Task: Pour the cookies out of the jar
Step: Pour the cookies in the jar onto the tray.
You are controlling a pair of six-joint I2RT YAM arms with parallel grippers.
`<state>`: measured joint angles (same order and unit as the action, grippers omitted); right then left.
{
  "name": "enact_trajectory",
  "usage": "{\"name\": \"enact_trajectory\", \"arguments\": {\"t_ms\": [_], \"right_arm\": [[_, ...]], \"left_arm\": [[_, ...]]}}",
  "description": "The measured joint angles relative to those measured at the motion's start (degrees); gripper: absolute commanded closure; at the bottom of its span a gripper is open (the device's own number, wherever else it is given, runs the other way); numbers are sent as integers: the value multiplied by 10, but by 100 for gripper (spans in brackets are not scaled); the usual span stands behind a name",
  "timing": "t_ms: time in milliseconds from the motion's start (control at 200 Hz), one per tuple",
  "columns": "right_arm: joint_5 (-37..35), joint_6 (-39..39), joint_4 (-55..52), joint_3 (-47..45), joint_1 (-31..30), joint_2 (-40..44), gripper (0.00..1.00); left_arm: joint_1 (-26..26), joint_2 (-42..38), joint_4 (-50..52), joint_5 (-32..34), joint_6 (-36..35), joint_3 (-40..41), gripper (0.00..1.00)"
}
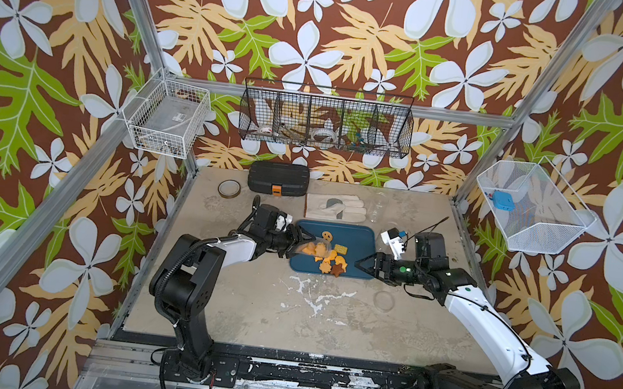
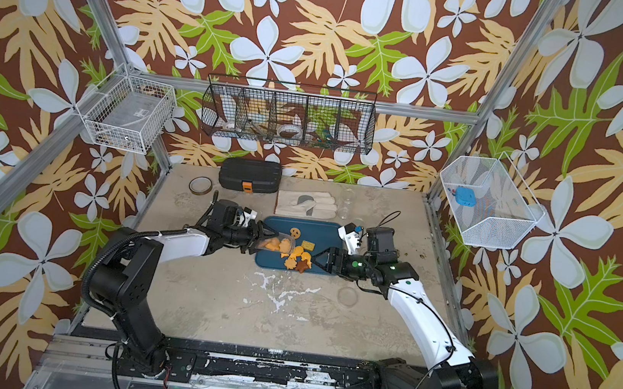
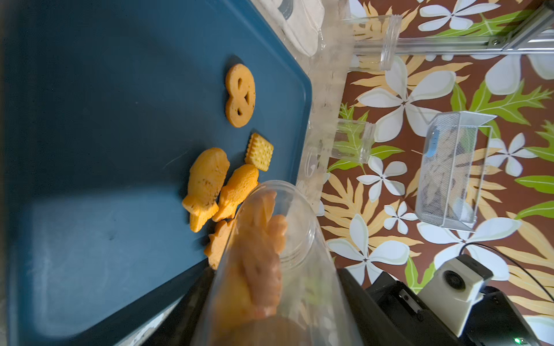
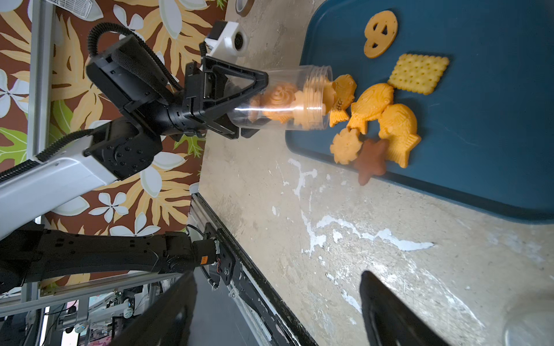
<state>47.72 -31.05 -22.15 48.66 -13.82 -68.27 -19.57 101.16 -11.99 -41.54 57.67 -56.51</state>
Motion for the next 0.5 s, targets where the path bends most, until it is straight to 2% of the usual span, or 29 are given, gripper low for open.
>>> {"name": "enact_trajectory", "arguments": {"t_ms": [135,500], "right_arm": [[1,0,1,0,0,0,15],[2,-2,7,-3,0,3,15]], "left_arm": [[-4,1,13,-1,-28,-23,52],[-4,12,14,-20,-33,-9,52]]}}
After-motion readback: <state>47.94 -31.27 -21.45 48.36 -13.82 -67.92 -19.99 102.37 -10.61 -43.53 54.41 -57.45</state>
